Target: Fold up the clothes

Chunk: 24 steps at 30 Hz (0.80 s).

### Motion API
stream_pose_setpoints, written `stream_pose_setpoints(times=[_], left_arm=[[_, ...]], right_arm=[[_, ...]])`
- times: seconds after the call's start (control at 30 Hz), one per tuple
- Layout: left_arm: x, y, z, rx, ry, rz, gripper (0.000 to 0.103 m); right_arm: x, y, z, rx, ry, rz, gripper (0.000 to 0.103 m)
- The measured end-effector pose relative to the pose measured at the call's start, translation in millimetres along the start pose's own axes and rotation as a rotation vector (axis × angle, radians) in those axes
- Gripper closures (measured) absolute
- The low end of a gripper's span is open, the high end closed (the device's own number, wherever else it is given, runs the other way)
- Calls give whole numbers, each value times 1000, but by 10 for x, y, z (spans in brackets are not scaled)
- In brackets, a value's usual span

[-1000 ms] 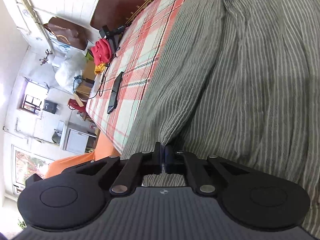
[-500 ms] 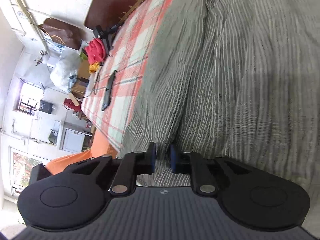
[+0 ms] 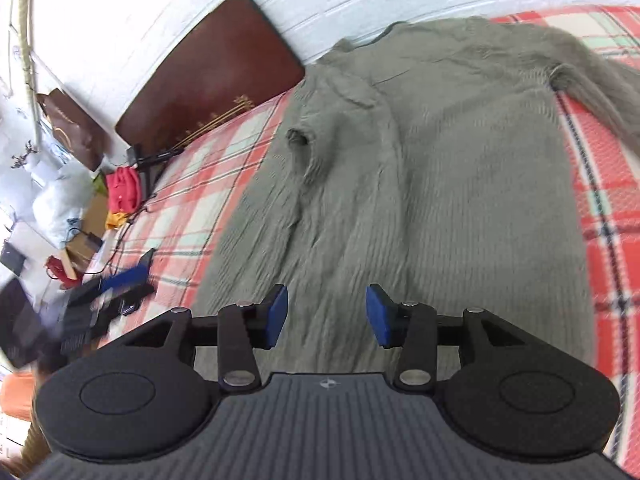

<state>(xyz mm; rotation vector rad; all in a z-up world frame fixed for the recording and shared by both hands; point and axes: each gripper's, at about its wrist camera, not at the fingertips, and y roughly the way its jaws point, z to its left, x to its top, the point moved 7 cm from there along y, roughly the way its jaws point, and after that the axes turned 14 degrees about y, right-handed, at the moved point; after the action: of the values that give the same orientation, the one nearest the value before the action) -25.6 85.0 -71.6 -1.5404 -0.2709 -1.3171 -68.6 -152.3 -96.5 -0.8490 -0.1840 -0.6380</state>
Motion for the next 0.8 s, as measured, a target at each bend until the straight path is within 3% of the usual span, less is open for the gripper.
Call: stream_pose_setpoints(times=[0.23,0.43,0.67,0.8], left_arm=[[640,1121,760,59,-122,14,31],[957,2149,1165,23,-184,73,31],[1141,2898,1276,-18,-164,107,31],[1036,3160,1411,-29,-209,133,31]], right_arm=[[357,77,-15,-48,-35,-52,48],[602,318,-61,-44,-9,-41,47],[1040,658,20,-83,-93,-68,47],[1259,909,-27,-85,-75,-61,46]])
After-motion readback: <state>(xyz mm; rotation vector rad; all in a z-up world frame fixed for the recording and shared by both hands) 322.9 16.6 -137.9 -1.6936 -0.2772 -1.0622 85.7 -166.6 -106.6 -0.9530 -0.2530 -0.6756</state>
